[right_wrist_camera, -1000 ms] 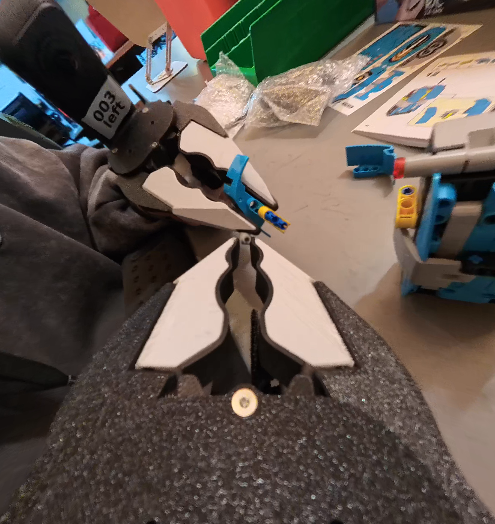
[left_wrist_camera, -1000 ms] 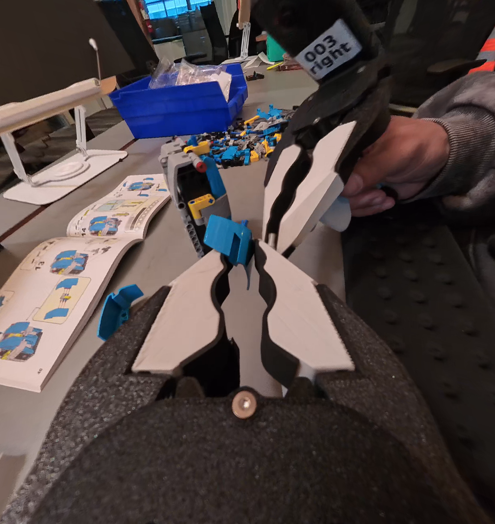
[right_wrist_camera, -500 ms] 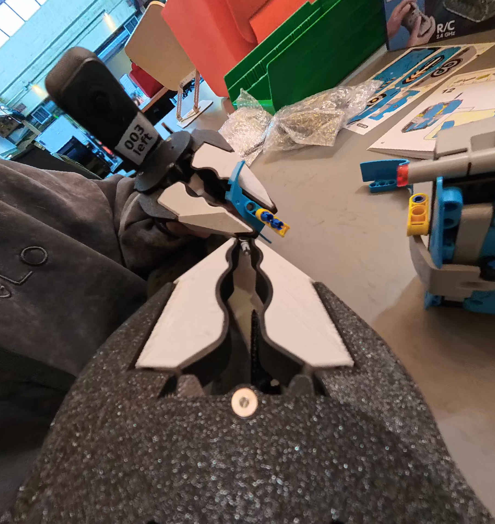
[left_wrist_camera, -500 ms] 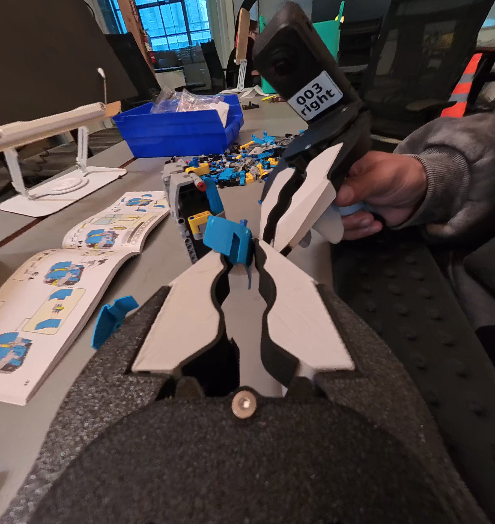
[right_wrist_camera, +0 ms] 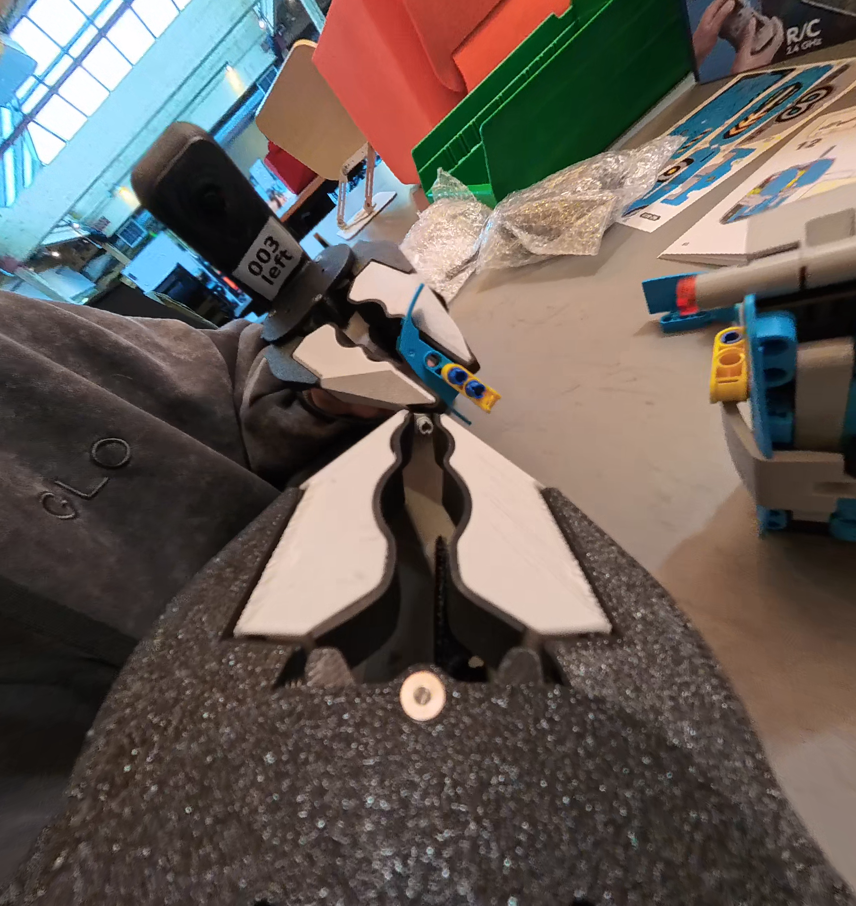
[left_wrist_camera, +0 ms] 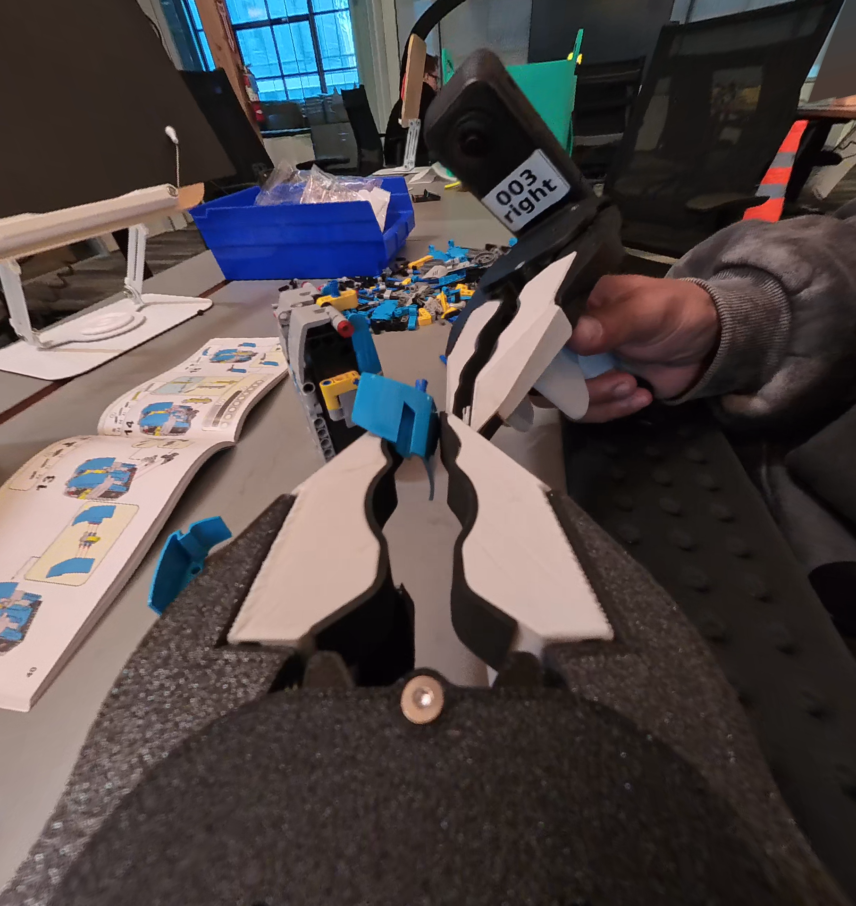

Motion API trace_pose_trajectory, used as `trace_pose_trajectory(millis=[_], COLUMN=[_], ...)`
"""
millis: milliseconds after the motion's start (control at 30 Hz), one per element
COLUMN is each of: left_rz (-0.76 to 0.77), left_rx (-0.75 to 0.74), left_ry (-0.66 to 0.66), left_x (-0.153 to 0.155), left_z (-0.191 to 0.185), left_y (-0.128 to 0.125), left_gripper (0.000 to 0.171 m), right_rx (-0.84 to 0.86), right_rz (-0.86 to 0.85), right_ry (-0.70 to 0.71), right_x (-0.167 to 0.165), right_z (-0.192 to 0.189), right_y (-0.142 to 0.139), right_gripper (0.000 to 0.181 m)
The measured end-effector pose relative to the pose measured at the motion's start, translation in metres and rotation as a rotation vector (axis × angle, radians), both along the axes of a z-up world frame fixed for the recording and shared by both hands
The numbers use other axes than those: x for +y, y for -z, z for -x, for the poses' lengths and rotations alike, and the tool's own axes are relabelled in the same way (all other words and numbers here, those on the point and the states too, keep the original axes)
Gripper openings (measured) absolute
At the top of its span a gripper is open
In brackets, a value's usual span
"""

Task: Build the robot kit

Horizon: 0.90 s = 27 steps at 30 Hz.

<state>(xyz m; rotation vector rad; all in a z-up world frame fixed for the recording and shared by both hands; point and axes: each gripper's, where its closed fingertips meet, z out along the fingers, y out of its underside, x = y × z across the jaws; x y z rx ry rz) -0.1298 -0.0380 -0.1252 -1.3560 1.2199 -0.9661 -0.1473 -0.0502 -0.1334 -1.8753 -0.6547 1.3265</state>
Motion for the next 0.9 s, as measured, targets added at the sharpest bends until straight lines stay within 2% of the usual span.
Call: trace_pose_trajectory(millis=[167, 300, 400, 467, 500, 567, 733, 900], left_rz=[-0.053, -0.039, 0.117, 0.248, 0.289, 0.309, 0.28, 0.255], left_rx=[0.004, -0.016, -0.091, -0.122, -0.13, -0.139, -0.115, -0.091], left_ry=[-0.004, 0.025, 0.109, 0.178, 0.203, 0.248, 0.271, 0.272], left_x=[-0.002, -0.006, -0.008, -0.009, -0.01, -0.017, -0.026, -0.028], left_z=[-0.001, 0.0, 0.003, 0.005, 0.005, 0.004, 0.001, 0.001], left_y=[-0.001, -0.003, -0.012, -0.013, -0.013, -0.015, -0.012, -0.009], left_gripper=[0.013, 0.013, 0.013, 0.013, 0.013, 0.013, 0.013, 0.012], right_rx=[0.047, 0.006, -0.011, 0.051, 0.019, -0.13, -0.172, -0.223], right_rz=[0.062, -0.008, -0.126, -0.329, -0.428, -0.536, -0.502, -0.514], right_ry=[-0.038, -0.034, -0.052, -0.041, 0.009, 0.057, -0.015, -0.025], right_x=[-0.003, -0.006, -0.012, -0.018, -0.014, -0.004, -0.006, -0.006], right_z=[0.0, 0.0, 0.0, -0.008, -0.015, -0.021, -0.009, -0.008], right_y=[-0.001, -0.002, -0.013, -0.044, -0.053, -0.051, -0.035, -0.026], right_gripper=[0.006, 0.006, 0.006, 0.006, 0.006, 0.006, 0.006, 0.006])
